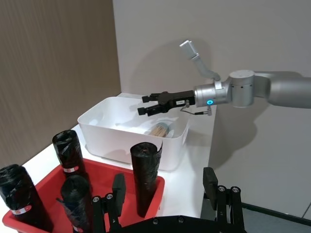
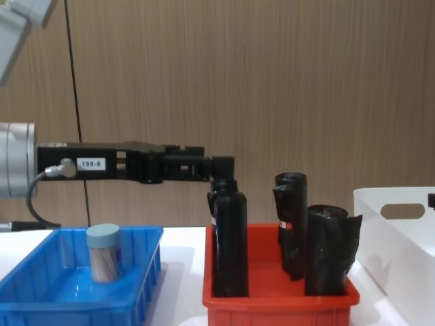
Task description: Pick the cotton swabs from the blue box and place them into the white box.
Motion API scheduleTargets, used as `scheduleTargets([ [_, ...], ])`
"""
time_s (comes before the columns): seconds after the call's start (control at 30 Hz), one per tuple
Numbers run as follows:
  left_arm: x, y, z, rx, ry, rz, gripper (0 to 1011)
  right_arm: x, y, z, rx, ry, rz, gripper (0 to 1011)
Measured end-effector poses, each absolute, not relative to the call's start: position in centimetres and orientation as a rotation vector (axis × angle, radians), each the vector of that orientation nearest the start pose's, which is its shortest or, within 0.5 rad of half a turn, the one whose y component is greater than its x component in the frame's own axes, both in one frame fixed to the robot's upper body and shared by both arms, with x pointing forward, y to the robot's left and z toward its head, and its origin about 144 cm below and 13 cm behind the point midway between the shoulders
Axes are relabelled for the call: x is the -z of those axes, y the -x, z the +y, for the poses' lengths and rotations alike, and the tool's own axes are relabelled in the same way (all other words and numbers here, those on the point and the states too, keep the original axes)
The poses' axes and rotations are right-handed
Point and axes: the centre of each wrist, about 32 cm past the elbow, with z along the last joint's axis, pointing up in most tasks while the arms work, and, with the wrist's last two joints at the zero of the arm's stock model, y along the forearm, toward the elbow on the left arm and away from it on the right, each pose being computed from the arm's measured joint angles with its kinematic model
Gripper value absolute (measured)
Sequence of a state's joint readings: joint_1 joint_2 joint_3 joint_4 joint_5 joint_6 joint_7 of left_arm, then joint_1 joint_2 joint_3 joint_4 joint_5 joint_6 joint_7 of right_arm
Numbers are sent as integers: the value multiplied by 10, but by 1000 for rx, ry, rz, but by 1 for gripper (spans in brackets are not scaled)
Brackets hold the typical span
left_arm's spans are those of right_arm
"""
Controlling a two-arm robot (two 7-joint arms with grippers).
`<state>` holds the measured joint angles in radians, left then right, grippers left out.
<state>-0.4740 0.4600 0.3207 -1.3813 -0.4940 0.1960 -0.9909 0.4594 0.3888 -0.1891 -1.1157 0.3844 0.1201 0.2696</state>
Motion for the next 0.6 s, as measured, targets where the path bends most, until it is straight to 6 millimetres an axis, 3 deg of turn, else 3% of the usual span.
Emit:
scheduleTargets([
  [0.6, -1239, -555, 273, -561, -103, -41, 1004, -1178, -537, -303, 1273, 108, 24, 1001],
])
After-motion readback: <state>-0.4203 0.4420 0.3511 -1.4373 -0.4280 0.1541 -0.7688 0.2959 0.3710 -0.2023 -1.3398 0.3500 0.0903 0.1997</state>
